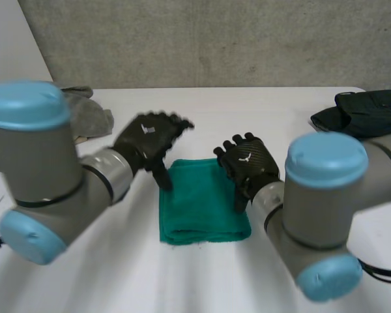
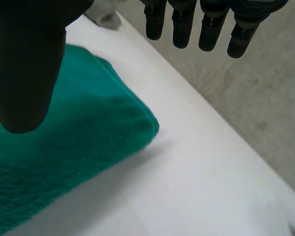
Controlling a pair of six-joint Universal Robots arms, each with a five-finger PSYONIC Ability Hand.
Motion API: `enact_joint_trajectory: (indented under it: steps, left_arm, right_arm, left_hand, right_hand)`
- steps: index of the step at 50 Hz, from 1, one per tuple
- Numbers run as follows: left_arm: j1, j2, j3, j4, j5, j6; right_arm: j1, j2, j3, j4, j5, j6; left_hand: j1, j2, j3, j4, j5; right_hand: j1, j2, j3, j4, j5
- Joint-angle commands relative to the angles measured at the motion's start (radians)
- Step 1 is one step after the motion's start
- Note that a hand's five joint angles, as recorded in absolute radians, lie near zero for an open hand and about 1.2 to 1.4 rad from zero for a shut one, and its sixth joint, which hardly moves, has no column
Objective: Fold the laundry.
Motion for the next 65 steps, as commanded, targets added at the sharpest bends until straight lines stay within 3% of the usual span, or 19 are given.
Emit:
enact_joint_trajectory:
  steps: [1, 2, 3, 6, 7, 10, 22, 37, 41, 44, 49, 57, 65]
  left_arm:
    - [0.059, 0.163, -0.001, -0.054, 0.213, -0.106]
    - [0.066, 0.174, -0.001, -0.069, 0.261, -0.118]
    - [0.081, 0.195, -0.002, -0.101, 0.377, -0.141]
    - [0.101, 0.213, -0.010, -0.141, 0.509, -0.159]
    - [0.108, 0.223, -0.016, -0.166, 0.589, -0.166]
    - [0.111, 0.238, -0.039, -0.177, 0.670, -0.163]
    - [0.074, 0.241, -0.116, -0.075, 0.543, -0.153]
    - [0.075, 0.240, -0.131, -0.014, 0.534, -0.170]
    - [0.080, 0.240, -0.131, -0.014, 0.534, -0.178]
    - [0.085, 0.240, -0.134, -0.014, 0.534, -0.184]
    - [0.095, 0.244, -0.120, -0.012, 0.533, -0.198]
    - [0.108, 0.263, -0.041, -0.009, 0.516, -0.221]
    - [0.098, 0.260, 0.039, 0.001, 0.470, -0.276]
  right_arm:
    - [0.085, -0.076, 0.236, -0.183, 0.006, -0.033]
    - [0.091, -0.076, 0.256, -0.203, 0.005, -0.030]
    - [0.099, -0.074, 0.276, -0.226, 0.006, -0.030]
    - [0.118, -0.043, 0.328, -0.320, 0.008, -0.021]
    - [0.121, -0.031, 0.333, -0.337, 0.008, -0.022]
    - [0.125, 0.018, 0.334, -0.395, 0.015, -0.025]
    - [0.105, 0.151, 0.247, -0.461, 0.008, -0.019]
    - [0.098, 0.204, 0.169, -0.500, -0.005, -0.027]
    - [0.090, 0.219, 0.141, -0.503, -0.020, -0.028]
    - [0.081, 0.225, 0.113, -0.507, -0.040, -0.028]
    - [0.044, 0.202, 0.051, -0.521, -0.061, -0.021]
    - [-0.117, 0.159, -0.175, -0.530, -0.084, 0.042]
    - [-0.390, 0.187, -0.429, -0.573, -0.158, 0.168]
  left_hand:
    - [-0.013, -0.032, -0.037, -0.027, -0.050]
    - [-0.013, -0.032, -0.037, -0.027, -0.050]
    - [-0.013, -0.032, -0.037, -0.027, -0.050]
    - [-0.013, -0.032, -0.037, -0.027, -0.050]
    - [-0.013, -0.032, -0.037, -0.027, -0.050]
    - [-0.013, -0.032, -0.037, -0.027, -0.050]
    - [-0.013, -0.032, -0.037, -0.027, -0.050]
    - [-0.013, -0.032, -0.037, -0.027, -0.050]
    - [-0.013, -0.032, -0.037, -0.027, -0.050]
    - [-0.013, -0.032, -0.037, -0.027, -0.050]
    - [-0.013, -0.032, -0.037, -0.027, -0.050]
    - [-0.013, -0.032, -0.037, -0.027, -0.050]
    - [-0.013, -0.032, -0.037, -0.027, -0.050]
  right_hand:
    - [-0.053, -0.039, -0.035, -0.037, -0.048]
    - [-0.053, -0.039, -0.035, -0.037, -0.048]
    - [-0.053, -0.039, -0.035, -0.037, -0.048]
    - [-0.042, -0.028, -0.023, -0.025, -0.037]
    - [-0.036, -0.022, -0.018, -0.019, -0.031]
    - [-0.033, -0.019, -0.015, -0.016, -0.028]
    - [0.096, 0.110, 0.114, 0.113, 0.101]
    - [0.275, 0.289, 0.293, 0.292, 0.280]
    - [0.650, 0.664, 0.669, 0.667, 0.655]
    - [1.167, 1.181, 1.185, 1.184, 1.172]
    - [1.168, 1.182, 1.187, 1.185, 1.173]
    - [1.168, 1.182, 1.187, 1.185, 1.173]
    - [1.168, 1.182, 1.187, 1.185, 1.173]
